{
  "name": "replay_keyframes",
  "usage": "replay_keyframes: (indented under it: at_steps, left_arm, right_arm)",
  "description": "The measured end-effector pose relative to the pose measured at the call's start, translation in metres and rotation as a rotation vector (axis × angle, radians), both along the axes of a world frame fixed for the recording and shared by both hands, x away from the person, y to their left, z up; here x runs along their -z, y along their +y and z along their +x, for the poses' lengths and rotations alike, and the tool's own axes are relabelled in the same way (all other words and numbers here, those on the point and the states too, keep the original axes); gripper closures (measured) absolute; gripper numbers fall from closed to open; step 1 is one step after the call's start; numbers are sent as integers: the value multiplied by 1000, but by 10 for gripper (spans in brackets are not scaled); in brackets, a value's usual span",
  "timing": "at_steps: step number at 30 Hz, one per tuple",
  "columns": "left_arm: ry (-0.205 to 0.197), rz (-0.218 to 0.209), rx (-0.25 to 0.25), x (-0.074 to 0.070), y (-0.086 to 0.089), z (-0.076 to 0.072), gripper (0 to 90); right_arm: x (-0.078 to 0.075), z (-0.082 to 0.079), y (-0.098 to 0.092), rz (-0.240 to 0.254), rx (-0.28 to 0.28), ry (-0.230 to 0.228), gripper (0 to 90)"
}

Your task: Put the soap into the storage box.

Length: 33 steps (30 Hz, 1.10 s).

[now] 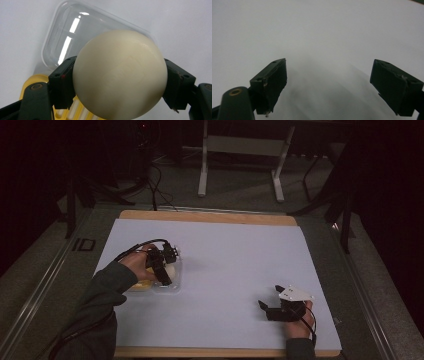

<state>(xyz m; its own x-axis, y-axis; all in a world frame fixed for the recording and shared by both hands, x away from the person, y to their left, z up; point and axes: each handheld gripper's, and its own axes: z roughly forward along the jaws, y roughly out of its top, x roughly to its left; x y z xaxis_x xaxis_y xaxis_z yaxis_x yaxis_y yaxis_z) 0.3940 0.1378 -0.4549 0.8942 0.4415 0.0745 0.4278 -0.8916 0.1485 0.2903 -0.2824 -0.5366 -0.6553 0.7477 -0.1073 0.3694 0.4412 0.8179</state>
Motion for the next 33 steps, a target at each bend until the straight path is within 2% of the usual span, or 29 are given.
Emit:
replay_keyframes:
  at_steps: [26,33]
  left_arm:
    - [-5,-22,-67,5,19,7,248]
    - [0,-14,-85,9,24,9,248]
  right_arm:
    - [0,0,0,1,-1,-1,139]
    - [0,0,0,1,-1,0,139]
